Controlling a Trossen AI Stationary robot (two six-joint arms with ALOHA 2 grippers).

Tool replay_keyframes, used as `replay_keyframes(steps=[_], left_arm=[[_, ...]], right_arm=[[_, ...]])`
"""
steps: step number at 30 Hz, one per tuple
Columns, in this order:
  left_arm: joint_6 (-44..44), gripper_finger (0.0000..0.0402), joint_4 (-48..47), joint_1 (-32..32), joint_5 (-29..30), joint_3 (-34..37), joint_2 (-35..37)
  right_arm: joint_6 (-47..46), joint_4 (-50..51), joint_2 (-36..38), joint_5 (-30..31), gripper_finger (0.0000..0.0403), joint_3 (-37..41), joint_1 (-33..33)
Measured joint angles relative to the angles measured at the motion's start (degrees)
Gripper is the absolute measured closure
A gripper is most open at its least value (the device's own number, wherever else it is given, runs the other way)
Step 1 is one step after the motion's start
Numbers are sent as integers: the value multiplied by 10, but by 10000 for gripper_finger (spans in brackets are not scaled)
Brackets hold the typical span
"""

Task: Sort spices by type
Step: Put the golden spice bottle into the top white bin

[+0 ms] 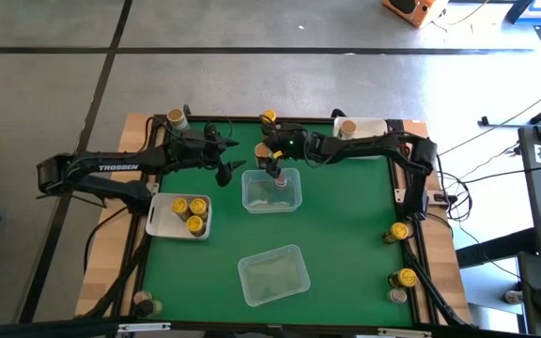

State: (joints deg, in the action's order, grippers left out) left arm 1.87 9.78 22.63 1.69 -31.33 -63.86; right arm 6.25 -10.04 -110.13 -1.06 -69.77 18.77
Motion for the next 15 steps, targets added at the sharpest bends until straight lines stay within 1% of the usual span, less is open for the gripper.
replay_keyframes(steps=[4, 15], left_arm=[[0, 78, 1, 0, 0, 0, 0], [2, 78, 1, 0, 0, 0, 0]], right_arm=[[-2, -14, -12, 1, 104, -1, 0], [-10, -21, -11, 1, 104, 1, 0]])
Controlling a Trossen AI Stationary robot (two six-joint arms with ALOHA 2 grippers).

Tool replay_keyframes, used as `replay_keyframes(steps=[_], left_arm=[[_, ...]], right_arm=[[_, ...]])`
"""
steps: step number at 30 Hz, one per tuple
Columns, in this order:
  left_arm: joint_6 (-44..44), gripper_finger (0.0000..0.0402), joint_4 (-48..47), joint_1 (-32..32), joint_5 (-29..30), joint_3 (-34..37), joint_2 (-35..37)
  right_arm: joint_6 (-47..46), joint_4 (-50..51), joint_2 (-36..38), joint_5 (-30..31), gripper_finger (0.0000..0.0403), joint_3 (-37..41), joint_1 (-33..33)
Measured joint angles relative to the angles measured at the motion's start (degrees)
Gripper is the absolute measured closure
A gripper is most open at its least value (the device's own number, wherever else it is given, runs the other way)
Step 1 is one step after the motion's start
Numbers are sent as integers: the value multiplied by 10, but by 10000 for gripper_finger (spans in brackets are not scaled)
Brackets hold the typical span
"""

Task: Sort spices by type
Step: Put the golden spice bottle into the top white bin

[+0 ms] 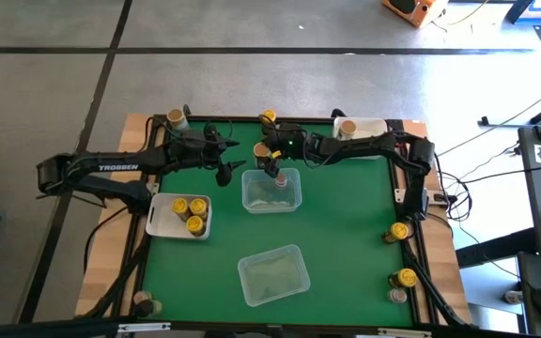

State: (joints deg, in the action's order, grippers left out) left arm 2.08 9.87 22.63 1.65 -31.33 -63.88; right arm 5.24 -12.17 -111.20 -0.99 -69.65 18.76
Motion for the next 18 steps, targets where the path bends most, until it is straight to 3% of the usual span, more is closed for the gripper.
replay_keyframes(steps=[18], left_arm=[[0, 78, 0, 0, 0, 0, 0]], right_arm=[[-5, -30, 21, 18, 97, 3, 0]])
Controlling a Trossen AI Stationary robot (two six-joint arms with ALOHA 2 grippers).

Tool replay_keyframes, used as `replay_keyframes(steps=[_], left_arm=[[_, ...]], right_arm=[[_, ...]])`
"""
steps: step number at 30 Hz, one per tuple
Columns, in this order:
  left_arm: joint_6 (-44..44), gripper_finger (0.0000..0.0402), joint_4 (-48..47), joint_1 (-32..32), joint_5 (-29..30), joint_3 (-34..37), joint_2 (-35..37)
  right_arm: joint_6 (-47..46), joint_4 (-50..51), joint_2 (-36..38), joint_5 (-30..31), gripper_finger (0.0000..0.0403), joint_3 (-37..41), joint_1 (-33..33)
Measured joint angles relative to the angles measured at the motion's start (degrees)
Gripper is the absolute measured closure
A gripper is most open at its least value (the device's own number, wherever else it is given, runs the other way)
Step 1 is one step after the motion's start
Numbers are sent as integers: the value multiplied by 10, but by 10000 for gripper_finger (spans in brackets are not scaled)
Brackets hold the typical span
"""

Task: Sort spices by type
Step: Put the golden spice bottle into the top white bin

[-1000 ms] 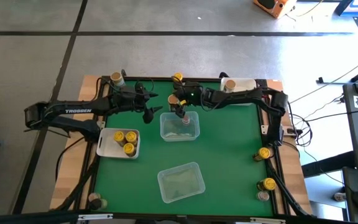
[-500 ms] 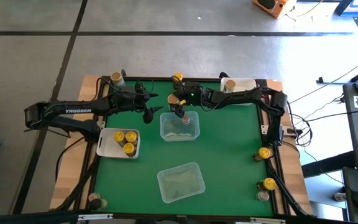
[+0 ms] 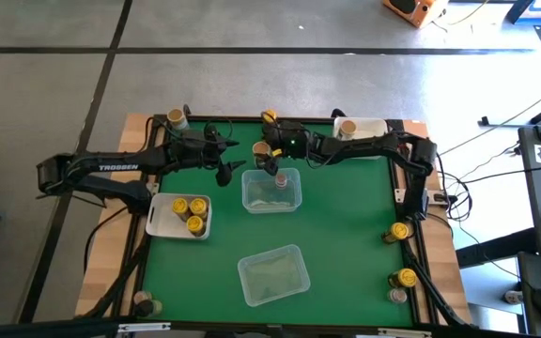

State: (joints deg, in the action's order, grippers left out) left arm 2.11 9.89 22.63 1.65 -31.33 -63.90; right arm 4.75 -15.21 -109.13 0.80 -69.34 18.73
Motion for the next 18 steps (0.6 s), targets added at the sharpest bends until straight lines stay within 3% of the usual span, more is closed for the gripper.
replay_keyframes(steps=[9, 18], left_arm=[[0, 78, 0, 0, 0, 0, 0], [0, 78, 0, 0, 0, 0, 0]], right_arm=[[-1, 6, -2, 2, 9, -1, 0], [-10, 16, -7, -28, 25, -2, -5]])
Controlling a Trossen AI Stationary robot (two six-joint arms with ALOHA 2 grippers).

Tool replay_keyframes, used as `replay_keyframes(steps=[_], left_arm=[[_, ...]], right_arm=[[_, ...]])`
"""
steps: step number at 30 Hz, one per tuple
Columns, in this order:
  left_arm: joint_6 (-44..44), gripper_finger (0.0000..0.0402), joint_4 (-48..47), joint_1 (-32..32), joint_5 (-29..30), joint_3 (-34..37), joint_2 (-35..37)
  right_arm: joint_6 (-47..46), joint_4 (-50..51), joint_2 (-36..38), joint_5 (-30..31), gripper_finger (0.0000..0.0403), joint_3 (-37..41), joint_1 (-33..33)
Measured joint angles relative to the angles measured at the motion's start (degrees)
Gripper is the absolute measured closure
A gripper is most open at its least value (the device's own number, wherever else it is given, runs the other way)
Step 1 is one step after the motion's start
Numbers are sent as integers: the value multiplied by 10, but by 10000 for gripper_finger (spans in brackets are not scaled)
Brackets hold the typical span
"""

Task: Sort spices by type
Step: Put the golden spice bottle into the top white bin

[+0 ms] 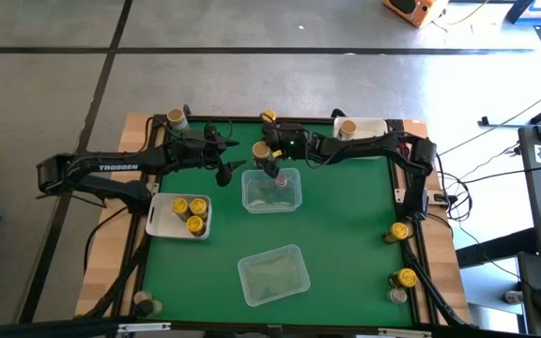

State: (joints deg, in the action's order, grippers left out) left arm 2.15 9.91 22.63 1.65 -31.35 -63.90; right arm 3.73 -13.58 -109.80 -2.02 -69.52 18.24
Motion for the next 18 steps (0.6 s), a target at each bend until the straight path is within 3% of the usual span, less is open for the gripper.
replay_keyframes(steps=[14, 18], left_arm=[[0, 78, -2, -1, 0, 0, 0], [0, 78, -2, -1, 0, 0, 0]], right_arm=[[11, -42, -50, 40, 27, 0, -7], [7, -56, -48, 41, 44, -1, -6]])
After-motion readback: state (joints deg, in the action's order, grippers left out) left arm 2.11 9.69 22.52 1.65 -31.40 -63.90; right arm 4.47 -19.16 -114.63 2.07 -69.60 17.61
